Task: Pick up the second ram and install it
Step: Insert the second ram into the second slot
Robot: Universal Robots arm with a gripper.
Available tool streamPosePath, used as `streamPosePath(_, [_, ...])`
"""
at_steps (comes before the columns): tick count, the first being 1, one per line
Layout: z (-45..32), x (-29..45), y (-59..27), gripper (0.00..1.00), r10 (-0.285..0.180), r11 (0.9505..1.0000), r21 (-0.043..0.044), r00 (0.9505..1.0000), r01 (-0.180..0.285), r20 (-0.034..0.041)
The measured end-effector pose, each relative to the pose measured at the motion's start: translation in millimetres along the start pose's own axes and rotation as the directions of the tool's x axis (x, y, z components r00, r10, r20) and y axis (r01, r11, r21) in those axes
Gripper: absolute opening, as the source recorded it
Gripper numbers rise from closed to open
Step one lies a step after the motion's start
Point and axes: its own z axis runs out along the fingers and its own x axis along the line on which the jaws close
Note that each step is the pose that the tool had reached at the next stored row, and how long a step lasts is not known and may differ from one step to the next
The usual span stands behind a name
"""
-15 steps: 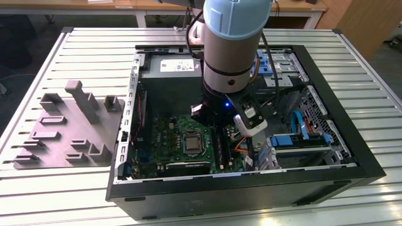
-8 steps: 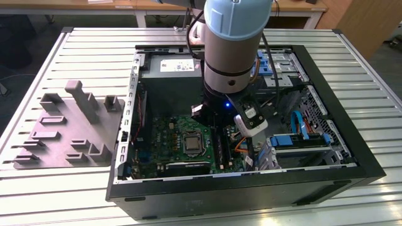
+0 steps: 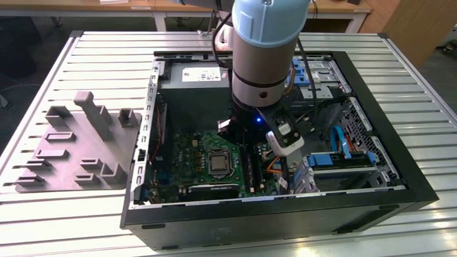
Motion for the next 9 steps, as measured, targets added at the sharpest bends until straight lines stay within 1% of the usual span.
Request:
streamPosePath(4, [2.0, 0.1, -0.1, 0.11, 0.0, 1.0, 0.0, 1.0, 0.0, 0.0])
streamPosePath(9, [2.1, 0.1, -0.1, 0.11, 0.0, 1.0, 0.0, 1.0, 0.0, 0.0])
